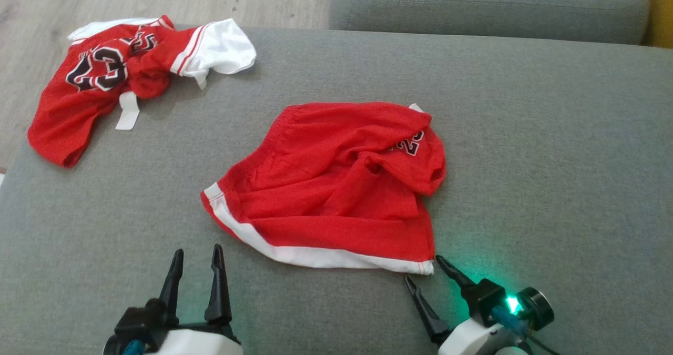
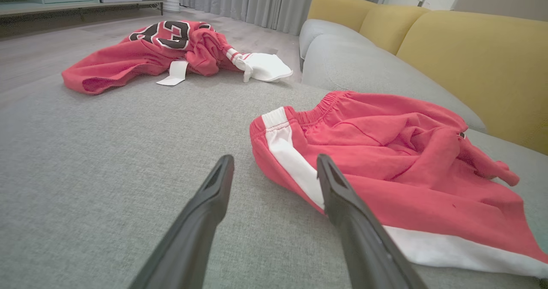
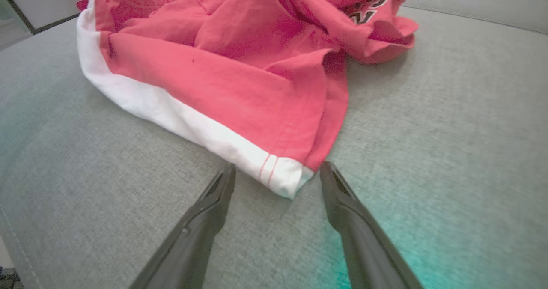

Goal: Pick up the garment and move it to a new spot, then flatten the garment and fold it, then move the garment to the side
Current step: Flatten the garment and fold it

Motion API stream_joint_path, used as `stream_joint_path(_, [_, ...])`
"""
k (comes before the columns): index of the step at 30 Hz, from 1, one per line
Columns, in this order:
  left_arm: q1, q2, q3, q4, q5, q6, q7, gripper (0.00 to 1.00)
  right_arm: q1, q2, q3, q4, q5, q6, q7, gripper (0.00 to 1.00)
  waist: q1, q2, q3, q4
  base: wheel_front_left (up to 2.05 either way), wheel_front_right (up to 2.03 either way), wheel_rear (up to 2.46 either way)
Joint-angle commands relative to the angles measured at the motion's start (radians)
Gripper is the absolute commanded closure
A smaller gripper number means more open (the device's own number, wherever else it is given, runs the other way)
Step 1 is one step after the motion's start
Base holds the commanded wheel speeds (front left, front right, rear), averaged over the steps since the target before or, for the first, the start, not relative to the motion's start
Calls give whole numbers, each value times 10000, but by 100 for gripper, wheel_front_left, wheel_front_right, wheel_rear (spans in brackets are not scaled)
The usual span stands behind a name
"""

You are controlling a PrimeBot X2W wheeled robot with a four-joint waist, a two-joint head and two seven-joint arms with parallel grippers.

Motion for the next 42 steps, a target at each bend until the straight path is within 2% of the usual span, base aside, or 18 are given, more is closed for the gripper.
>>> stream_joint_path(1, [-379, 56, 247, -243, -32, 17, -76, 0, -371, -33, 302, -74, -59, 75, -111, 0, -1, 0, 33, 103, 0, 0, 0])
stream_joint_path(12, [-299, 58, 311, -194, -68, 45, -80, 0, -693, -33, 782, 327, -19, 75, -111, 0, -1, 0, -26, 220, 0, 0, 0])
stream_joint_path(14, [-281, 57, 327, -227, -67, 49, -80, 0, -694, -33, 798, 219, 23, 75, -111, 8, -1, 0, -14, 200, 0, 0, 0])
stream_joint_path(15, [-275, 57, 332, -244, -66, 49, -80, 0, -689, -33, 772, 150, 13, 75, -111, 7, -1, 0, -4, 190, 0, 0, 0])
stream_joint_path(17, [-268, 56, 334, -270, -63, 50, -80, 0, -653, -33, 702, -7, -3, 75, -111, 0, -1, 0, 14, 165, 0, 0, 0])
stream_joint_path(26, [-283, 48, 312, -316, -68, 71, -81, 0, -492, -33, 522, -548, -124, 75, -111, 0, -1, 0, 94, 85, 0, 0, 0])
stream_joint_path(27, [-294, 48, 316, -305, -70, 66, -81, 0, -483, -33, 527, -561, -133, 75, -111, 2, -1, 0, 104, 85, 0, 0, 0])
stream_joint_path(29, [-320, 47, 326, -279, -69, 57, -81, 0, -486, -33, 536, -554, -138, 75, -111, 19, -1, 0, 124, 92, 0, 0, 0])
stream_joint_path(30, [-332, 47, 330, -267, -67, 55, -81, 0, -496, -33, 536, -548, -141, 75, -111, 29, -1, 0, 132, 97, 0, 0, 0])
stream_joint_path(31, [-343, 46, 335, -257, -64, 55, -81, 0, -508, -33, 532, -547, -143, 75, -111, 45, -1, 0, 140, 102, 0, 0, 0])
stream_joint_path(33, [-366, 44, 352, -244, -59, 67, -81, 0, -549, -33, 505, -584, -139, 75, -111, 64, -1, 0, 170, 105, 0, 0, 0])
stream_joint_path(36, [-376, 41, 378, -255, -60, 78, -81, 0, -588, -33, 417, -723, -175, 75, -111, 79, -1, 0, 199, 84, 0, 0, 0])
stream_joint_path(37, [-382, 41, 391, -254, -63, 75, -81, 0, -592, -33, 398, -751, -176, 75, -111, 92, -1, 0, 207, 71, 0, 0, 0])
stream_joint_path(39, [-426, 60, 400, -232, -63, 35, -81, 0, -604, -33, 333, -825, -169, 75, -111, 100, -1, 0, 226, 42, 0, 0, 0])
stream_joint_path(42, [-656, 186, 355, -184, 17, -4, -74, 0, -621, -33, 136, -879, -202, 75, -111, 100, -1, 0, 253, 20, 0, 0, 0])
